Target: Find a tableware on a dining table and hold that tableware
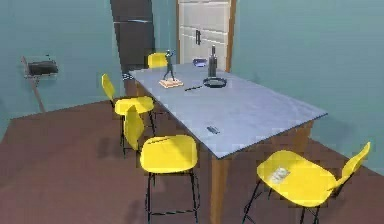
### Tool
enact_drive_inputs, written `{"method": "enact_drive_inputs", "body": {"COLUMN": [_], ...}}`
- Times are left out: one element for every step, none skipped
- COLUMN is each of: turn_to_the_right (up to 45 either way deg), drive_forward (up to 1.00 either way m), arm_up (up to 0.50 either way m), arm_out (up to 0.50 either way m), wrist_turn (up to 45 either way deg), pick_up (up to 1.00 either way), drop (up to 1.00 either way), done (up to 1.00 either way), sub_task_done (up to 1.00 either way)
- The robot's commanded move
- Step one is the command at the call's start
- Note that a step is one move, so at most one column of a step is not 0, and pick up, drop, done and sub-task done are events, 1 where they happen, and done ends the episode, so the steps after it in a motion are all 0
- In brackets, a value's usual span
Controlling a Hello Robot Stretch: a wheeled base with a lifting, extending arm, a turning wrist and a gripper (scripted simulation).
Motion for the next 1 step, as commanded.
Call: {"method": "enact_drive_inputs", "body": {"turn_to_the_right": [-45.0], "drive_forward": [0.0], "arm_up": [0.0], "arm_out": [0.0], "wrist_turn": [0.0], "pick_up": [0.0], "drop": [0.0], "done": [0.0], "sub_task_done": [0.0]}}
